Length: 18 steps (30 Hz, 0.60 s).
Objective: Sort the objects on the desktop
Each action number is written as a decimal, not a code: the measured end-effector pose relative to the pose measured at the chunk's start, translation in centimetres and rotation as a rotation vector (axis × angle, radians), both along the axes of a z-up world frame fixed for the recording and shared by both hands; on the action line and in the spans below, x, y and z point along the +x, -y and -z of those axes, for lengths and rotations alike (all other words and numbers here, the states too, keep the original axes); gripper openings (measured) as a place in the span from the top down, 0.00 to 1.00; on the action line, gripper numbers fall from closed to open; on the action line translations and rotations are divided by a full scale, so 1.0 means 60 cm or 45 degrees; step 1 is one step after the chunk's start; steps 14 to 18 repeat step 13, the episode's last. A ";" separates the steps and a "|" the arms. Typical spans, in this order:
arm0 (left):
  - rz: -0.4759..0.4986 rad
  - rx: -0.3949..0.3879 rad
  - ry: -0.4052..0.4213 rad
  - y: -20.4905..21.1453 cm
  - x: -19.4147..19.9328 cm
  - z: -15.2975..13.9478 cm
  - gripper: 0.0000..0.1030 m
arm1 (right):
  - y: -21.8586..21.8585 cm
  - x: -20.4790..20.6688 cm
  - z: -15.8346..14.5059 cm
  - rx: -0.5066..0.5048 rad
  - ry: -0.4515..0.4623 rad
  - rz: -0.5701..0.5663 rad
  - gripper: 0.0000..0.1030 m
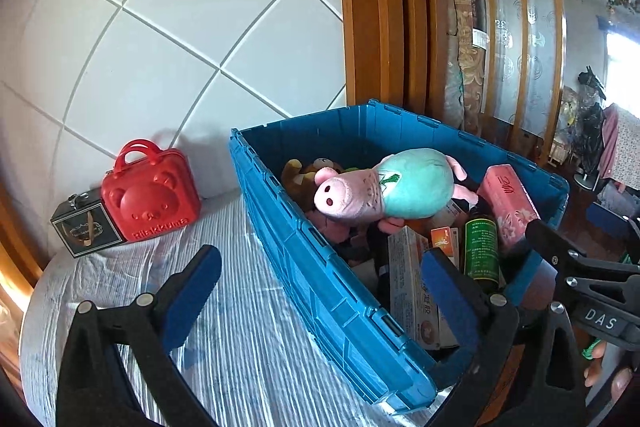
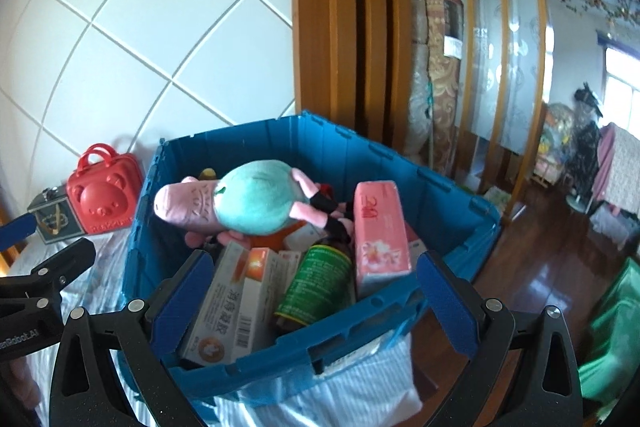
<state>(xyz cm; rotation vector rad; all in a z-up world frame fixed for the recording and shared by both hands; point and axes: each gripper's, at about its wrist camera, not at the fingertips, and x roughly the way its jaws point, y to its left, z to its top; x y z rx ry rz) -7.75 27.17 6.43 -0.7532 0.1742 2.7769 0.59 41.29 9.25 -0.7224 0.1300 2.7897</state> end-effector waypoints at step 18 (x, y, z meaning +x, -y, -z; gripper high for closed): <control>0.030 -0.003 0.010 -0.001 -0.001 0.004 0.01 | 0.002 -0.004 -0.002 0.038 0.000 0.017 0.00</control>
